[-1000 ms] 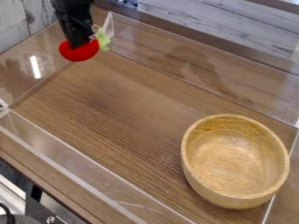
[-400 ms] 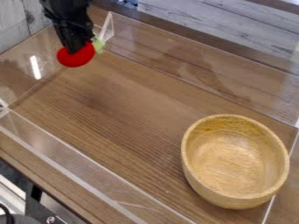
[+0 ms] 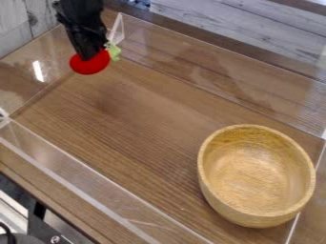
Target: Move the red object to the left side of the table
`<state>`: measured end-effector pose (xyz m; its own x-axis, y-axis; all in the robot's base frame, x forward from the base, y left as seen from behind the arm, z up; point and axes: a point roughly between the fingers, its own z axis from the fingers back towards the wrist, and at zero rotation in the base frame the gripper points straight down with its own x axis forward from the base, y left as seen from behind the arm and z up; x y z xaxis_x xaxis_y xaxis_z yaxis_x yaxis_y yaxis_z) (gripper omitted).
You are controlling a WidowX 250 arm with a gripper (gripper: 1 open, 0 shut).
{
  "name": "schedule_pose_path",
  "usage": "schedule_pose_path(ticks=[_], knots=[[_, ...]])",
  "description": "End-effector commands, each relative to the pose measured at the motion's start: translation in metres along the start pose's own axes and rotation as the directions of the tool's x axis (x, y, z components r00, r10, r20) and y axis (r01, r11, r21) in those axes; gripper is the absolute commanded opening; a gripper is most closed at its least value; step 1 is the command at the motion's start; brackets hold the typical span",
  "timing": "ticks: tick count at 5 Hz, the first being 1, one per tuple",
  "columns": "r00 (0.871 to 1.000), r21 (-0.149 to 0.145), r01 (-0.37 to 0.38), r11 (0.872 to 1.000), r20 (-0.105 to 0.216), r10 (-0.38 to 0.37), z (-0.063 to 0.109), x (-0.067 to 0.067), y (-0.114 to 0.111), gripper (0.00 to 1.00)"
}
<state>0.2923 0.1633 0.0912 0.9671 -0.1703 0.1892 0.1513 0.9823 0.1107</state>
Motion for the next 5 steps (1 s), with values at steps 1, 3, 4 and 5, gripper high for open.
schedule_pose_path(ticks=[1,3,4,5], knots=[[0.996,0.016,0.071,0.997,0.057,-0.072,0.013,0.018,0.004,0.00],[0.998,0.009,0.019,1.000,0.058,-0.020,0.010,0.036,0.007,0.00],[0.998,0.005,-0.001,1.000,0.059,0.000,0.011,0.036,0.004,0.00],[0.998,0.003,-0.018,1.000,0.061,0.017,0.012,0.036,0.001,0.00]])
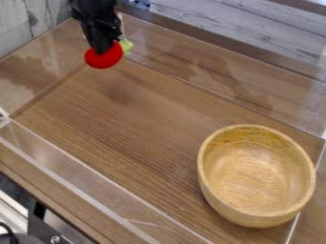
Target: Move the red object to the left side of the table
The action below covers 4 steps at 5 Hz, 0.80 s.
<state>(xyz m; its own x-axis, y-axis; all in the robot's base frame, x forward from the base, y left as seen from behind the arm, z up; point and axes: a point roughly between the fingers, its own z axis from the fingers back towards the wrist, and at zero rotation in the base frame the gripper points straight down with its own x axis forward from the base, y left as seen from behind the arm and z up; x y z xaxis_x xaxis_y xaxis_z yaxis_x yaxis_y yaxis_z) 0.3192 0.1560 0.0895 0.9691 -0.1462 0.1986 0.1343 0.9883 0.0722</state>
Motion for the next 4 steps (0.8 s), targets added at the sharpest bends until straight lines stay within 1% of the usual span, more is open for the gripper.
schedule_pose_path(ticks=[1,3,4], knots=[[0.998,0.036,-0.008,0.999,0.057,0.006,0.016,0.006,0.006,0.00],[0.997,0.034,-0.032,0.999,0.067,0.029,0.012,0.003,0.008,0.00],[0.997,0.041,-0.063,0.997,0.048,0.061,0.003,-0.014,0.018,0.00]])
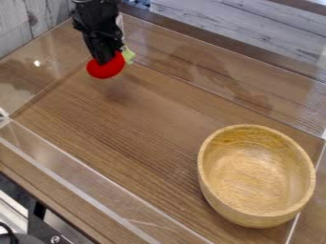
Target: Move the red object to the left side of the table
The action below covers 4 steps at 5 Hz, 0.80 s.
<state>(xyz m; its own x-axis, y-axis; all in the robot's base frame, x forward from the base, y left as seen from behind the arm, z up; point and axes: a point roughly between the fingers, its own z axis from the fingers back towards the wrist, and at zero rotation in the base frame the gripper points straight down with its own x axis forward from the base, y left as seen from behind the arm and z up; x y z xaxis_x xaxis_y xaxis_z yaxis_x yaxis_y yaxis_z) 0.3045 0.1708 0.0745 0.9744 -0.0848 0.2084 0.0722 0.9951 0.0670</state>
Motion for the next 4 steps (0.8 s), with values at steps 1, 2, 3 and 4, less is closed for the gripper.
schedule_pose_path(ticks=[1,2,3,4], knots=[[0.998,0.022,0.047,0.999,0.034,-0.047,-0.001,-0.020,0.014,0.00],[0.997,0.011,0.066,0.998,0.031,-0.066,-0.015,-0.041,0.027,0.00],[1.000,0.010,0.011,1.000,0.020,-0.012,-0.027,-0.041,0.029,0.00],[0.999,-0.001,-0.037,0.999,0.004,0.037,-0.039,-0.041,0.026,0.00]])
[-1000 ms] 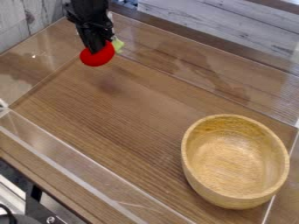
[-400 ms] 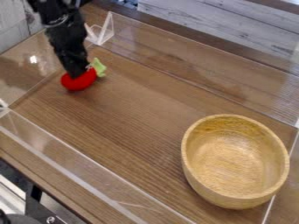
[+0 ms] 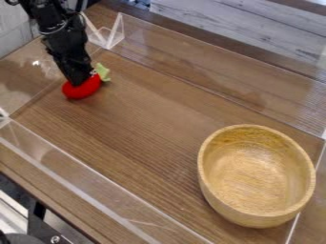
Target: Move the red object to the left side of the table
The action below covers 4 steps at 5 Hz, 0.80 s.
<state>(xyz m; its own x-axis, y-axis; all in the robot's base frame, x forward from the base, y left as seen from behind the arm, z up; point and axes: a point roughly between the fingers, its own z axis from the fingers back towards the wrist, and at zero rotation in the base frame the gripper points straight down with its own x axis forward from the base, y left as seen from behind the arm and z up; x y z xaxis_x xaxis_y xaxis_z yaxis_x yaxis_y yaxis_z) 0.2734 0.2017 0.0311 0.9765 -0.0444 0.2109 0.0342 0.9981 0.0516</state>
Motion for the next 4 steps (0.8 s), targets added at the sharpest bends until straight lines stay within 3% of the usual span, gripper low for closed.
schedule_pose_path(ticks=[1,4], knots=[[1.000,-0.006,-0.028,1.000,-0.012,0.028,-0.003,-0.003,0.007,0.00],[0.989,-0.023,-0.133,0.991,-0.060,0.131,-0.023,-0.012,0.008,0.00]])
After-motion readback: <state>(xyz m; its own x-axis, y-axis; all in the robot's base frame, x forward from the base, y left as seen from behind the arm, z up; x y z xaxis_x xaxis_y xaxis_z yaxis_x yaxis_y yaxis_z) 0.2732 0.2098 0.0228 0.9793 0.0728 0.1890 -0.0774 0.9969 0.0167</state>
